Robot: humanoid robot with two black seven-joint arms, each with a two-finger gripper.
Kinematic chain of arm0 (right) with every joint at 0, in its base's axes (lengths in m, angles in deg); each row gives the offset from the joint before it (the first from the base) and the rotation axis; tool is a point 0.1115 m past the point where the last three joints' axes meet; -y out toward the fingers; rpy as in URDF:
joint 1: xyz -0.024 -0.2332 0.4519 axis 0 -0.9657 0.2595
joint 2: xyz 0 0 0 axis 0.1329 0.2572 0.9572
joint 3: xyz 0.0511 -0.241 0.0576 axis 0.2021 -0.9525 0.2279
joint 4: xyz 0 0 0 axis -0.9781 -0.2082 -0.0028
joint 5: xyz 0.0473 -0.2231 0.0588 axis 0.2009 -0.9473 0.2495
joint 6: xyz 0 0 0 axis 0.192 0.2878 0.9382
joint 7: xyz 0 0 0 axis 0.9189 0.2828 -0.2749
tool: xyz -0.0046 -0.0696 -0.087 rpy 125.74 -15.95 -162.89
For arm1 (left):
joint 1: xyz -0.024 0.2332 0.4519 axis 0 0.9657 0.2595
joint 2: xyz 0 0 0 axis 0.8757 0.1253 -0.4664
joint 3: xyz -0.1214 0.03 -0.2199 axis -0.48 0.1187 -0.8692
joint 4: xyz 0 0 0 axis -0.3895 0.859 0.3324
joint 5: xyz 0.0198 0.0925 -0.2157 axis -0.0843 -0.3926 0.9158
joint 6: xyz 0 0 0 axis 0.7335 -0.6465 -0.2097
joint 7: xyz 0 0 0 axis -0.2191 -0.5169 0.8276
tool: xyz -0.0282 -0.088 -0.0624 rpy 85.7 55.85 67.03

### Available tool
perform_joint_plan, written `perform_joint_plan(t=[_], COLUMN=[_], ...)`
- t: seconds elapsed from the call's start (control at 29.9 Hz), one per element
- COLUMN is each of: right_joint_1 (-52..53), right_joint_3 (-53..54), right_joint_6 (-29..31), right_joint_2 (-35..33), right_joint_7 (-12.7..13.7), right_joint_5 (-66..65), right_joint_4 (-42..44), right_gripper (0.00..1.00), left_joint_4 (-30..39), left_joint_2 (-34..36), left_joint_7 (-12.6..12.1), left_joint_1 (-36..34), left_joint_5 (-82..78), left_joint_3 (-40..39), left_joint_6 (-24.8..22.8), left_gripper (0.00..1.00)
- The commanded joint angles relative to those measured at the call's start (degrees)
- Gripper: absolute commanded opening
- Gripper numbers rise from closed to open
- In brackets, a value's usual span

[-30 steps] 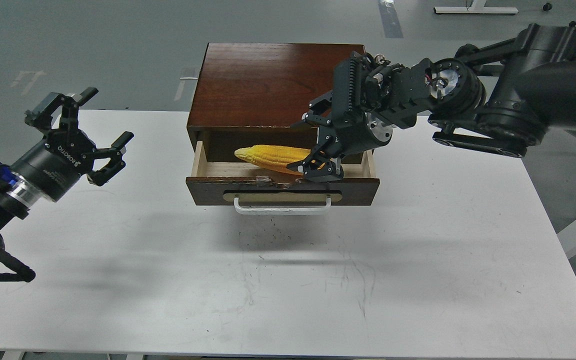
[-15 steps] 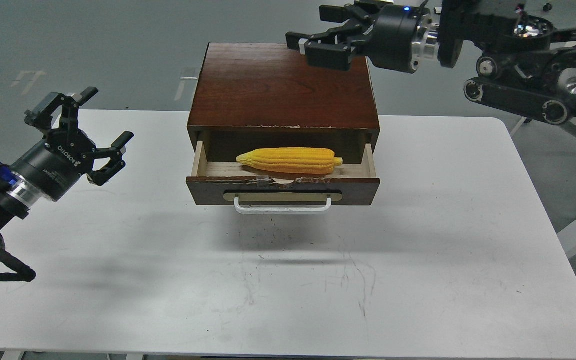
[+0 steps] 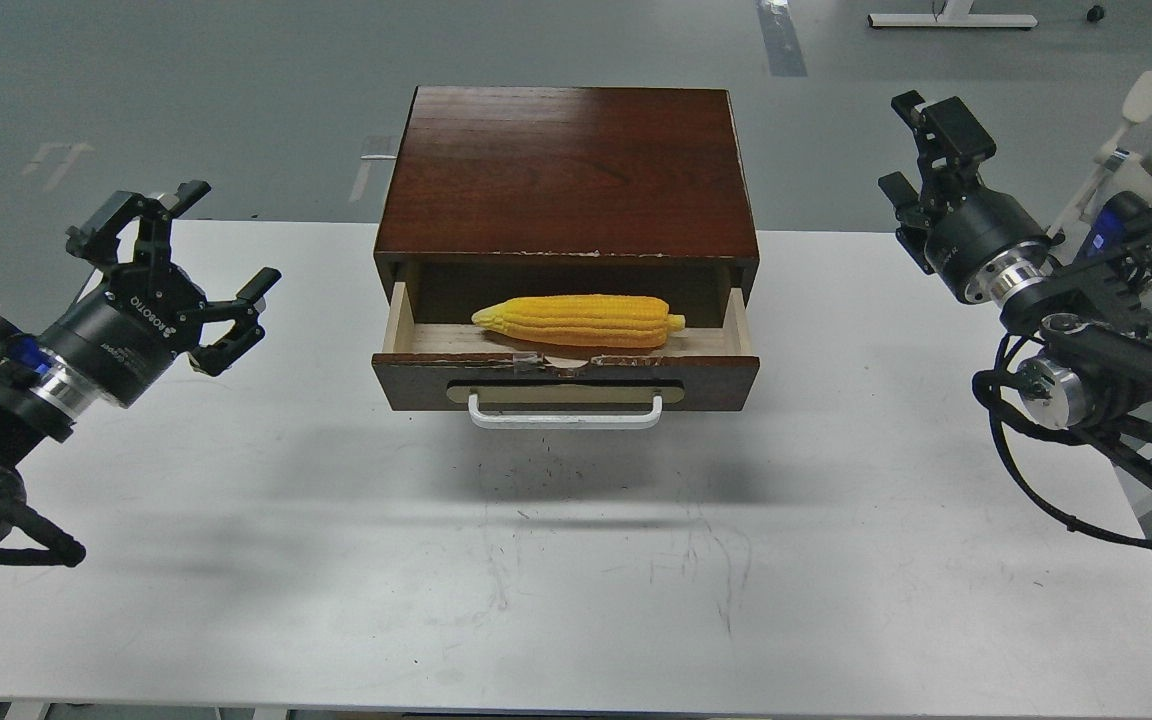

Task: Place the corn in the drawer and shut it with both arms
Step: 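Withdraw the right gripper away from the drawer to its side, then bring the left gripper to the front of the open drawer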

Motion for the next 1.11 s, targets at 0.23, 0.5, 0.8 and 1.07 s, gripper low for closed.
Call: perform_joint_plan(t=[0.23, 0.5, 0.8, 1.07], right_joint_1=[-6.9, -7.1, -7.0, -7.3], right_joint_3=[2.7, 2.1, 1.7, 1.6], right_joint_6=[10.9, 10.7, 10.7, 10.7], right_joint_2=[2.8, 3.3, 3.3, 3.3], right_joint_7=[0.0, 0.0, 0.0, 0.0], right_joint_5=[11.4, 11.4, 11.1, 10.9], right_joint_4=[5.9, 6.3, 6.5, 6.7], right_gripper=[0.97, 0.97, 0.97, 0.97], left_joint_4=[-1.0, 0.8, 10.6, 23.3], left_joint_2=[0.6, 5.5, 7.0, 2.9], left_joint_7=[0.0, 0.0, 0.0, 0.0], left_joint_1=[-0.5, -6.9, -20.7, -22.8], left_joint_5=[-0.2, -15.9, -36.8, -61.0], left_joint_3=[0.5, -0.4, -0.4, -0.2], left_joint_6=[0.0, 0.0, 0.0, 0.0], left_gripper=[0.99, 0.99, 0.94, 0.94])
